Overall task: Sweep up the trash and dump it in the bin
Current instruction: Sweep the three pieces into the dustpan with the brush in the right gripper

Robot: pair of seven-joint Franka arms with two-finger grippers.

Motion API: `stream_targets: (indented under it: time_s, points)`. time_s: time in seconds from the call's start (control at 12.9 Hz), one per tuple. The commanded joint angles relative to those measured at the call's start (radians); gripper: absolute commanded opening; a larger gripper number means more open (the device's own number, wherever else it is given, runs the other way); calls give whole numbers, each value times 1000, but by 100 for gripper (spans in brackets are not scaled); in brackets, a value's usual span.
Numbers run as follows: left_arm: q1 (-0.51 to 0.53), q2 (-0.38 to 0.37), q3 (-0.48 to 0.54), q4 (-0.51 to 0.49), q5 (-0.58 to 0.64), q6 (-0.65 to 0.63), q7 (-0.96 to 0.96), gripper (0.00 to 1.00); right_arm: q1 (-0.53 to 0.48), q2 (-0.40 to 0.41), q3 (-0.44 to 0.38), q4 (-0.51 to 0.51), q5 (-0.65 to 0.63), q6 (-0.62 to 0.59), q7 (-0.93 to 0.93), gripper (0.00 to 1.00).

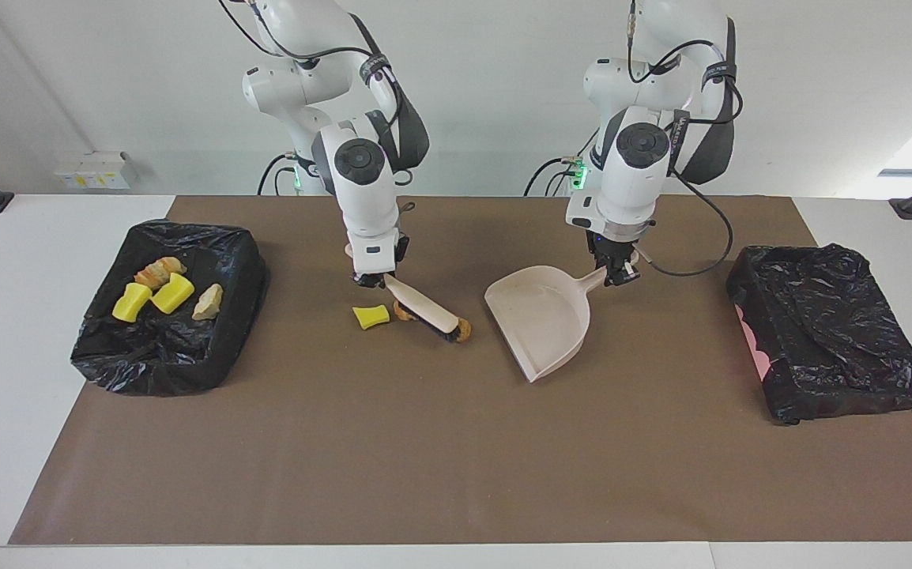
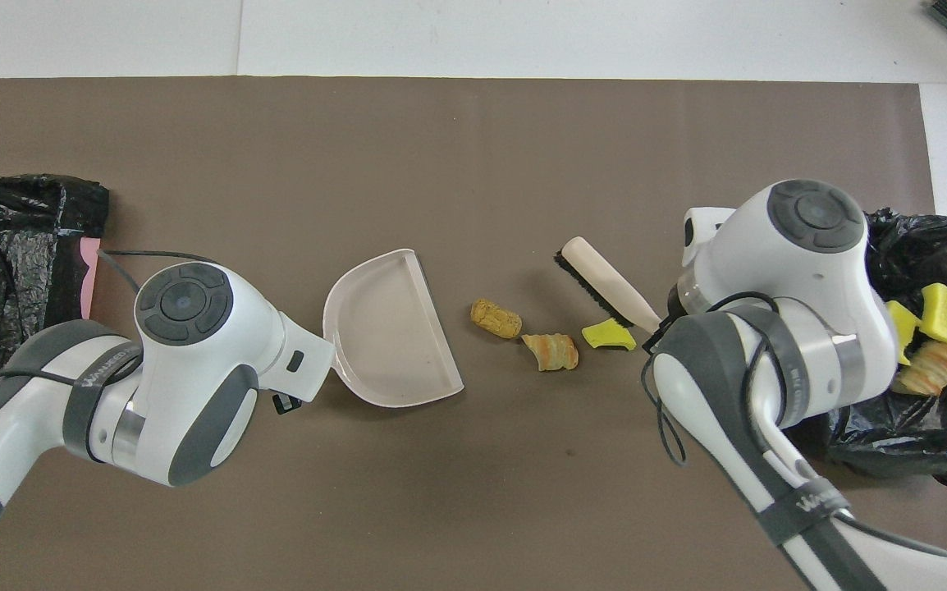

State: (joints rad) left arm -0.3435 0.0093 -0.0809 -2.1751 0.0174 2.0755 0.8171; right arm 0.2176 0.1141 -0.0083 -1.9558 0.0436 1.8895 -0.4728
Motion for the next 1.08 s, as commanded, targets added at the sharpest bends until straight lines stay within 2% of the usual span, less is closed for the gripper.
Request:
stream_targets:
  time_s: [0.0,0.23,0.54,0.77,1.0]
  points:
    - [-35,11,4,-26,-33,93,16,0,-104,-17,7,-40,16,-7,29,0]
    - [-37,12,4,-34,-34,95,19,0,-144,-79,7,-151,16,31,156,0]
    - [-35,2,4,-57,-34,97,22,0,-57,-187,8,-322,-8,95,460,0]
    - [-37,1,4,-58,-50,97,22,0,-24,-287,8,-486,-8,182,587,0]
    - [-37,-2,4,-64,-51,97,22,0,-8,-274,13,-503,-8,221,646,0]
